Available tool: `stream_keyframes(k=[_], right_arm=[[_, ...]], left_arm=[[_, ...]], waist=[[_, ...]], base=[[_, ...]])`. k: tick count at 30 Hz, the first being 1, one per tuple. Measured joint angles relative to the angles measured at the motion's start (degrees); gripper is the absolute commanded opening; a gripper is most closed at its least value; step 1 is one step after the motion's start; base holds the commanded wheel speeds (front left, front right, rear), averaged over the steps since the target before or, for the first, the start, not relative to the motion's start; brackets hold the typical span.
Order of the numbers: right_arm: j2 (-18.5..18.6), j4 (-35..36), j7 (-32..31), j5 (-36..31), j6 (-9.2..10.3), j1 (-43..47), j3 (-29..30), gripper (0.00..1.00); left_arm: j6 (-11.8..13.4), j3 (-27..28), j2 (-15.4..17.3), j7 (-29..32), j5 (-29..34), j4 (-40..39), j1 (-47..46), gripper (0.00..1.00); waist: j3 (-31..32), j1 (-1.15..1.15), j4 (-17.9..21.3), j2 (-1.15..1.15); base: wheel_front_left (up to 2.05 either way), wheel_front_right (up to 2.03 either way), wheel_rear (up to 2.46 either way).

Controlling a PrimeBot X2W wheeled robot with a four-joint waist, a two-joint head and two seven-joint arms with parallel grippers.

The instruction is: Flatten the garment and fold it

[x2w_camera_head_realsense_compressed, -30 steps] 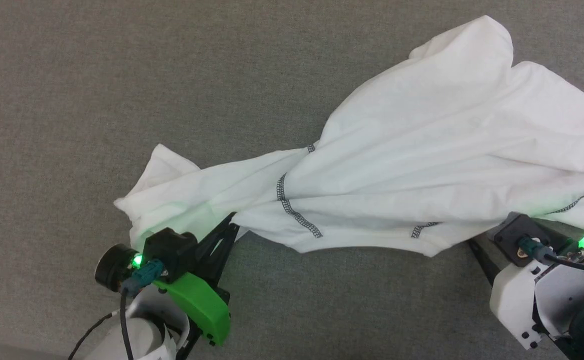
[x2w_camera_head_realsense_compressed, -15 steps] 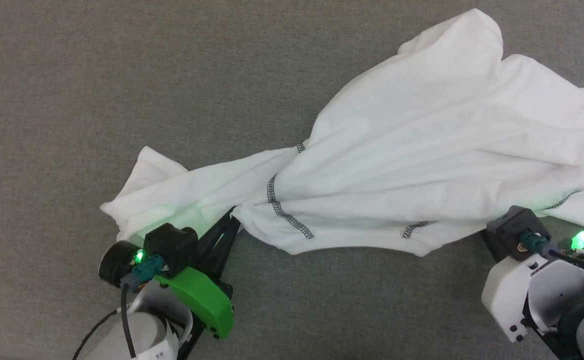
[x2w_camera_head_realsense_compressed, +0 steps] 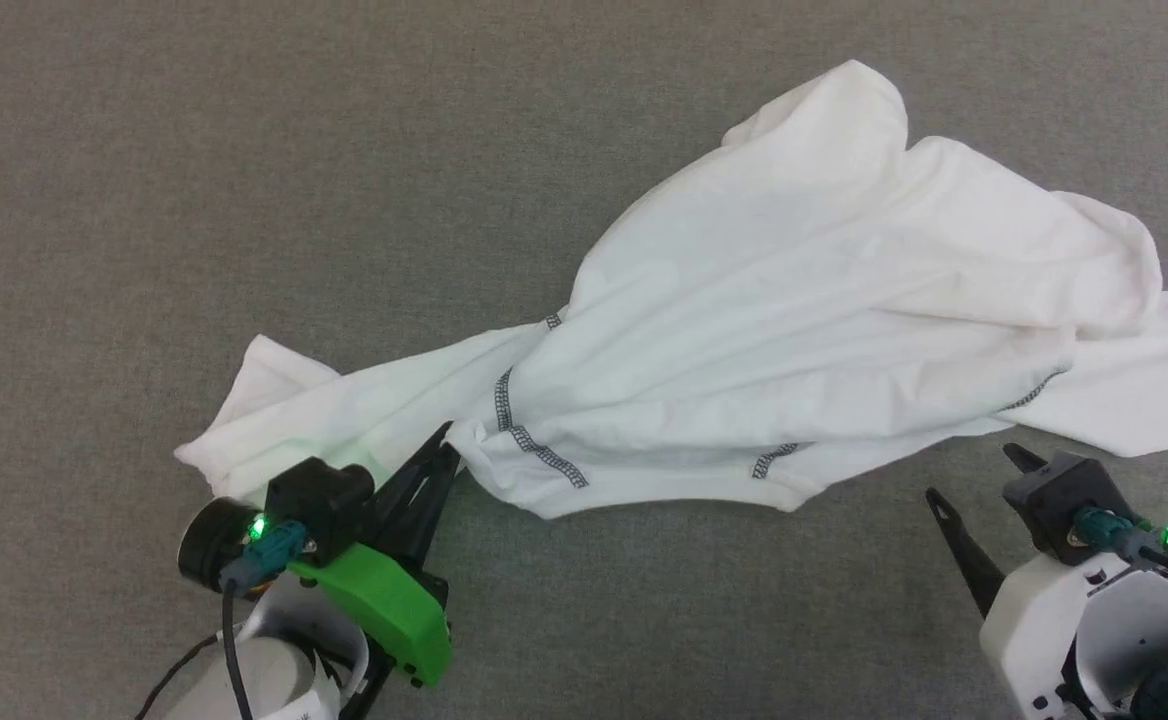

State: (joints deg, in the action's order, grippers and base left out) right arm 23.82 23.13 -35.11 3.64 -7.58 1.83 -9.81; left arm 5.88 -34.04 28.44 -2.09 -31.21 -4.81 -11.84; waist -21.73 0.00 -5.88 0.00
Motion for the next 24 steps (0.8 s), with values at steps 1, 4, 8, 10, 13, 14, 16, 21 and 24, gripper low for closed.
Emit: stream_keyframes(k=[1, 4, 8, 10, 13, 14, 16, 21, 24], right_arm=[[0.02, 0.23, 0.0, 0.0, 0.0, 0.4, 0.25, 1.0], [0.64, 0.29, 0.0, -0.16, 0.0, 0.75, 0.4, 1.0], [2.3, -0.41, 0.07, -0.19, 0.0, 0.48, -0.02, 1.0], [3.09, -1.6, 0.36, -0.49, 0.0, -0.42, -0.15, 1.0], [3.71, -2.42, 0.77, -0.68, 0.0, -1.57, -0.16, 1.0], [3.89, -2.69, 0.86, -0.68, 0.0, -1.91, -0.12, 1.0], [4.41, -3.05, 0.96, -0.87, 0.0, -2.26, -0.38, 1.0], [4.58, -3.91, 1.1, -1.1, 0.0, -3.09, -0.46, 1.0], [4.78, -4.58, 1.22, -1.1, 0.0, -3.35, -0.71, 1.0]], left_arm=[[0.11, 0.04, 0.15, 0.0, -0.03, -0.22, 0.19, 0.0], [0.23, 0.15, 0.41, 0.01, -0.04, -1.09, 0.29, 0.0], [0.23, 0.05, 0.43, 0.01, -0.04, -1.66, 0.19, 0.0], [0.24, -0.03, 0.41, 0.01, -0.03, -1.66, 0.08, 0.0], [0.24, -0.11, 0.35, 0.01, -0.04, -1.58, 0.07, 0.0], [0.24, -0.13, 0.34, 0.01, -0.04, -1.56, 0.07, 0.0], [0.24, -0.18, 0.32, 0.0, -0.04, -1.46, 0.07, 0.0], [0.24, -0.3, 0.26, -0.11, -0.08, -1.31, 0.07, 0.0], [0.24, -0.33, 0.21, -0.52, -0.14, -1.26, 0.05, 0.0]], waist=[[0.19, 0.0, 0.31, 0.0], [0.27, 0.0, 0.83, 0.0], [-0.54, 0.0, 0.51, 0.0], [-1.17, 0.0, -0.25, 0.0], [-1.71, 0.0, -1.05, 0.0], [-1.87, 0.0, -1.33, 0.0], [-2.11, 0.0, -1.8, 0.0], [-2.57, 0.0, -2.76, 0.0], [-2.99, 0.0, -3.12, 0.0]], base=[[0.0, 0.0, 0.0], [0.0, 0.0, 0.0], [0.0, 0.0, 0.0], [0.0, 0.0, 0.0], [0.0, 0.0, 0.0], [0.0, 0.0, 0.0], [0.0, 0.0, 0.0], [0.0, 0.0, 0.0], [0.0, 0.0, 0.0]])
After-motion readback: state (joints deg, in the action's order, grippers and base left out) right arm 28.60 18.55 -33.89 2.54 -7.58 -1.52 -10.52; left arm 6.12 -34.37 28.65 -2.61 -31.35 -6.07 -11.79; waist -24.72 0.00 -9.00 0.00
